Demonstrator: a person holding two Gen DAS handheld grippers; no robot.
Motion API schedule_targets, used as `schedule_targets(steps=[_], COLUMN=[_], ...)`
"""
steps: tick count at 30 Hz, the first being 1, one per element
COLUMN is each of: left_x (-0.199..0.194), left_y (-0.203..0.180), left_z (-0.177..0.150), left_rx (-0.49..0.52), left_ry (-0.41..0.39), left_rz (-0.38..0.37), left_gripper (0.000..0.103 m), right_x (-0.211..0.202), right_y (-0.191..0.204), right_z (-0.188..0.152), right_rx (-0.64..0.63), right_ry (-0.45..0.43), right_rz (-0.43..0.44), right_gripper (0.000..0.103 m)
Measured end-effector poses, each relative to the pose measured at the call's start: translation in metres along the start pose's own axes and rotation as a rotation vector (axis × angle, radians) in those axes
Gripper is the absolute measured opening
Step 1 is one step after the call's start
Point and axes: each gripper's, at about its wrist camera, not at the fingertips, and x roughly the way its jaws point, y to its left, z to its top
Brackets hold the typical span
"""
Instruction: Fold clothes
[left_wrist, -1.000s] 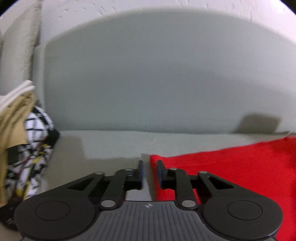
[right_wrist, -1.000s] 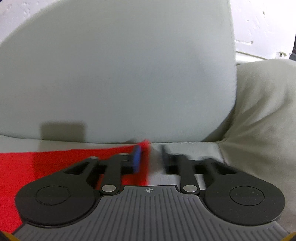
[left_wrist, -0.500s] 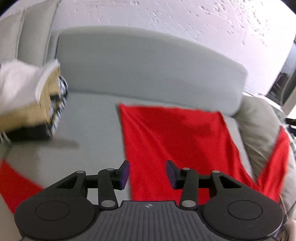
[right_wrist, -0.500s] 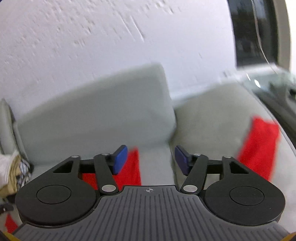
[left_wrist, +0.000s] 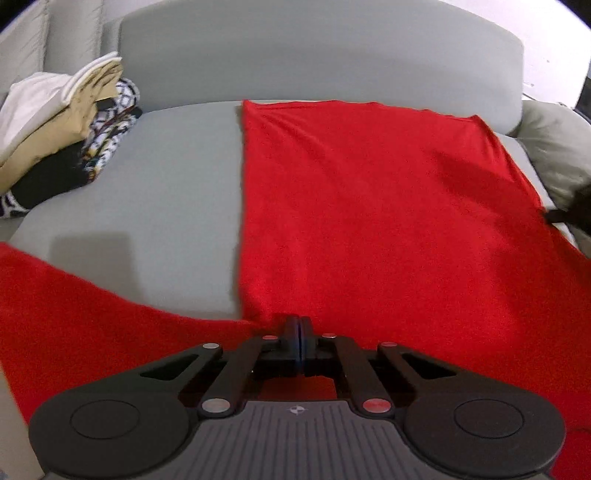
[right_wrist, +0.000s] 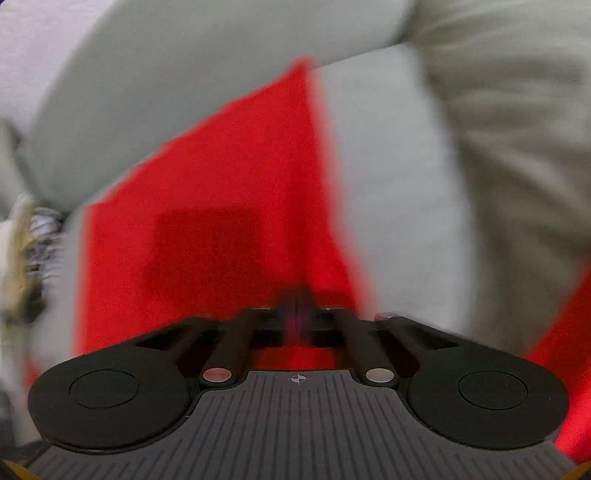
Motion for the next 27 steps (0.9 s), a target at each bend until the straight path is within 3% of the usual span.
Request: schedule_targets(steps=[1, 3, 5, 7, 10, 14, 16, 17, 18, 20, 22, 23, 24, 26, 27], left_x=[0.003, 0.004, 0.001, -0.009, -0.031, -0.049, -0.045, -0.040, -0.043, -0.050, -0.062, -0.070, -0.079, -0.098, -0.105], left_y=[0.004, 0.006, 0.002, -0.004, -0.021, -0.052, -0.063, -0.064, -0.061, -0.052, -0.044, -0.044, -0.047, -0.045, -0.043], left_z=[0.001, 0.004, 0.006, 0.006, 0.001, -0.014, -0.027, -0.035, -0.041, -0.041, -0.040, -0.040, -0.042, -0.049, -0.053], left_rx=[-0.006, -0.010, 0.009, 0.006, 0.019, 0.108, 0.158, 0.134, 0.098, 0.033, -0.005, -0.003, 0.002, -0.020, -0.039], left_ry=[0.002, 0.002, 0.000, -0.003, -0.039, -0.081, -0.020, 0.028, 0.017, 0.050, 0.077, 0.068, 0.039, -0.033, -0.064], left_rz=[-0.001, -0.008, 0.004, 0.003, -0.034, -0.066, -0.050, -0.036, -0.039, -0.029, 0.011, 0.055, 0.088, 0.061, 0.033], left_gripper=[0.005, 0.006, 0.006, 0.006, 0.006, 0.008, 0.011, 0.011, 0.012, 0.012, 0.012, 0.011, 0.011, 0.013, 0.013], right_x=[-0.008, -0.023, -0.033, -0.047, -0.073, -0.070, -0.051, -0.043, -0.046, -0.054, -0.068, -0.076, -0.089, -0.112, -0.127], right_y=[-0.014, -0.039, -0.054, -0.056, -0.024, 0.023, 0.032, 0.033, 0.024, 0.006, -0.001, 0.005, 0.017, 0.039, 0.050], right_z=[0.000, -0.001, -0.002, -0.005, -0.017, -0.047, -0.062, -0.066, -0.071, -0.080, -0.081, -0.081, -0.084, -0.089, -0.095], right_rx=[0.048, 0.119, 0.149, 0.159, 0.062, -0.096, -0.142, -0.153, -0.117, -0.041, 0.034, 0.013, -0.022, -0.095, -0.130], right_ry=[-0.039, -0.098, -0.081, -0.080, -0.105, -0.025, 0.024, 0.034, 0.000, -0.065, -0.067, -0.060, -0.058, -0.077, -0.090], right_rz=[-0.027, -0.180, -0.200, -0.174, -0.061, 0.067, 0.027, -0.014, -0.033, -0.070, -0.074, -0.117, -0.164, -0.177, -0.134], right_gripper=[0.000, 0.000, 0.000, 0.004, 0.011, 0.018, 0.016, 0.006, 0.000, 0.000, 0.000, 0.000, 0.014, 0.015, 0.017])
